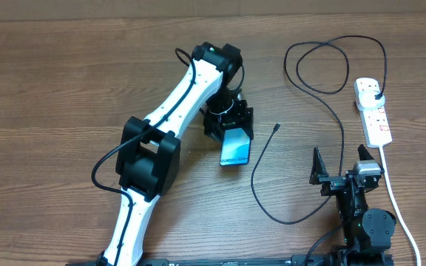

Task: Plug charger to phone and switch on socket
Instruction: 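Lift the phone upright with the left gripper and raise it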

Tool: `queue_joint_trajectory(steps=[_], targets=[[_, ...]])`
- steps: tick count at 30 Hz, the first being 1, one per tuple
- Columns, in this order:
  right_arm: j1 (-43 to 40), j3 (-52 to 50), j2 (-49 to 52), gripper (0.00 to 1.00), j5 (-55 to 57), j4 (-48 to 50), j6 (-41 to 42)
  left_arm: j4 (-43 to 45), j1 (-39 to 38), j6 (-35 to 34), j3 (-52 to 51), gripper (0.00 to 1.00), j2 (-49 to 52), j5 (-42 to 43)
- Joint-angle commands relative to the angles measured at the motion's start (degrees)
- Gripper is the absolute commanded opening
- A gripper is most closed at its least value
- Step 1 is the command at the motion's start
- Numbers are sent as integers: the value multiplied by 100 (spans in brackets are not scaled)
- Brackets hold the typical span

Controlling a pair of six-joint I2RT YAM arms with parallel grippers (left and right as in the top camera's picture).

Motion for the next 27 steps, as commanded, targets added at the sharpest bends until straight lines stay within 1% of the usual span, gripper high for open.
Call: queue_joint_trajectory(steps=[1, 3, 8, 9, 10, 11, 14, 16, 20, 24, 27], targets=[[13, -57, -42, 100, 37, 46, -22, -308, 201, 859, 170, 73, -15, 2076], [13, -57, -42, 100, 37, 46, -22, -479, 354, 879, 170, 73, -15, 2809], [13, -57, -42, 100, 37, 46, -22, -516, 787, 870, 170, 71, -15, 4068], [13, -57, -42, 100, 37, 46, -22, -520, 898, 870, 170, 65, -15, 4360], [13, -57, -42, 100, 37, 46, -22, -520, 979, 870, 170, 62, -15, 4492], [13, -57, -42, 100, 37, 46, -22, -522, 1084, 855, 170, 61, -15, 4616], [13, -57, -42, 100, 37, 46, -22, -522, 1351, 614, 170, 66, -15, 4697], [13, -57, -42, 100, 37, 46, -22, -522, 1453, 546, 170, 68, -15, 4697], [13, -57, -42, 100, 37, 46, -22, -695, 1751, 505, 170, 69, -15, 5021], [13, -57, -42, 100, 37, 46, -22, -776, 1976, 479, 170, 70, -15, 5152], [13, -57, -42, 100, 37, 46, -22, -907, 2057, 201, 168, 70, -15, 5198]])
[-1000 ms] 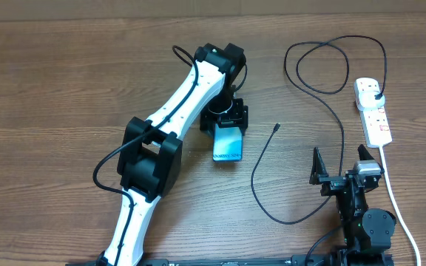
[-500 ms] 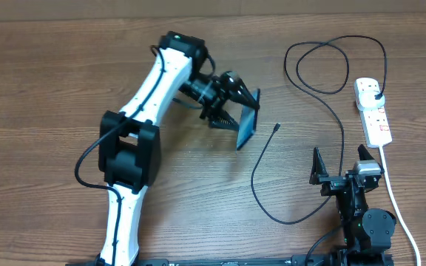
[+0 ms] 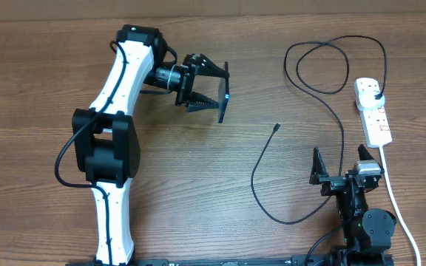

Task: Plug charger to phone and switch on socket
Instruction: 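Lift the phone upright with the left gripper and raise it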

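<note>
My left gripper (image 3: 211, 90) is shut on the dark phone (image 3: 224, 96), holding it on edge above the table at upper middle, screen facing right. The black charger cable (image 3: 330, 111) loops across the right side; its free plug tip (image 3: 276, 127) lies on the wood to the right of and below the phone. The cable's other end is plugged into the white socket strip (image 3: 372, 112) at the right edge. At the lower right, my right gripper (image 3: 340, 176) rests open, apart from the cable.
A white power lead (image 3: 396, 203) runs from the socket strip down past the right arm's base (image 3: 364, 222). The left arm (image 3: 113, 140) stretches up the left half of the wooden table (image 3: 35, 89).
My left gripper held the phone down on the table at the centre. Now it holds the phone raised and turned on edge, further up and left. The right arm and cable are unchanged.
</note>
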Tool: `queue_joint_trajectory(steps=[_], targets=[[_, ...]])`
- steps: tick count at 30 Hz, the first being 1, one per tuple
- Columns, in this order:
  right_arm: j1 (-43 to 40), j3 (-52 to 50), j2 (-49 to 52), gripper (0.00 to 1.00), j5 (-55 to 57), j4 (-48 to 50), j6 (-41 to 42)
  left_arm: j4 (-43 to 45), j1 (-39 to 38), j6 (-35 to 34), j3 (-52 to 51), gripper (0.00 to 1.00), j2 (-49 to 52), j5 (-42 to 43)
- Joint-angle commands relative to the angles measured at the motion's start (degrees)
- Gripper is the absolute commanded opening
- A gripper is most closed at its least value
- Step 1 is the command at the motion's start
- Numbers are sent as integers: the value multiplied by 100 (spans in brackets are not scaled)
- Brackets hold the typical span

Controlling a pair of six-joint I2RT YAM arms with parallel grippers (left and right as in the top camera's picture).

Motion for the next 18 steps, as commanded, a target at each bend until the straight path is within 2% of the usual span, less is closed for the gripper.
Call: queue_joint_trajectory(steps=[1, 6, 18], targets=[[13, -57, -42, 100, 37, 44, -24, -63, 105, -503, 160, 70, -17, 442], [13, -57, -42, 100, 37, 44, -24, -63, 105, -778, 160, 70, -17, 938], [13, -57, -42, 100, 37, 44, -24, -63, 107, -872, 160, 70, -17, 940]])
